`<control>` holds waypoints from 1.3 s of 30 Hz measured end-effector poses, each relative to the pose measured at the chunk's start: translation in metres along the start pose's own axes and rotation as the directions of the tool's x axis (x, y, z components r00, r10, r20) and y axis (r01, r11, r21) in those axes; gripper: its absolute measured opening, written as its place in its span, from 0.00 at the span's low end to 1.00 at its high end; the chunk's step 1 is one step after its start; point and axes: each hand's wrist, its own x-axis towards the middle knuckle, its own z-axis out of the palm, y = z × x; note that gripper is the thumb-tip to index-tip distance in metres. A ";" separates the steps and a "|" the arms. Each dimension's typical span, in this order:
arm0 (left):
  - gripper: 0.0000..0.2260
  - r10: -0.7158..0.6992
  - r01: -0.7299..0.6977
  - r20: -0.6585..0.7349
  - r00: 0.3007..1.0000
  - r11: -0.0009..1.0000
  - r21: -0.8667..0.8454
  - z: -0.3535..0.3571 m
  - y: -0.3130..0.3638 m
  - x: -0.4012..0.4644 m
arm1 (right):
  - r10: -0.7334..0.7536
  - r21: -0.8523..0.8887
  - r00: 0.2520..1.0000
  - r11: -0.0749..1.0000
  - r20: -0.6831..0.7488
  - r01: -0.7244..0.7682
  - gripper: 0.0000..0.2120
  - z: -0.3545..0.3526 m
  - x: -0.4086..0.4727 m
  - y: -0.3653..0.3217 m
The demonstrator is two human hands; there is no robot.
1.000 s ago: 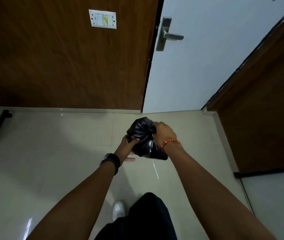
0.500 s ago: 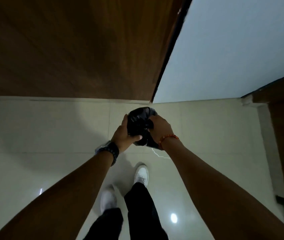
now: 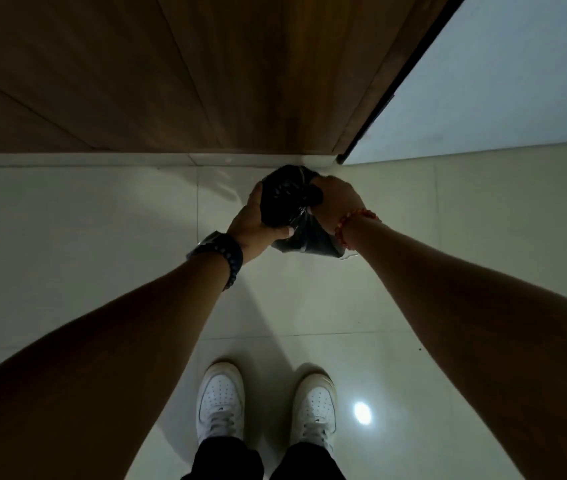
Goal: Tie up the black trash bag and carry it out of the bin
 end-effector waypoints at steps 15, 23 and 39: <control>0.36 0.392 -0.148 -0.204 0.897 0.701 0.698 0.009 0.042 0.002 | 0.061 0.020 0.997 0.998 0.048 -0.062 0.14 -0.025 0.019 0.000; 0.39 0.022 -0.092 0.094 0.995 0.517 0.851 0.001 0.028 0.032 | 0.052 0.028 0.987 0.998 0.149 -0.057 0.02 -0.031 0.014 -0.002; 0.24 0.024 -0.079 0.078 0.997 0.535 0.841 0.009 -0.009 0.038 | 0.101 0.032 0.973 0.993 0.209 -0.110 0.22 0.025 -0.008 0.018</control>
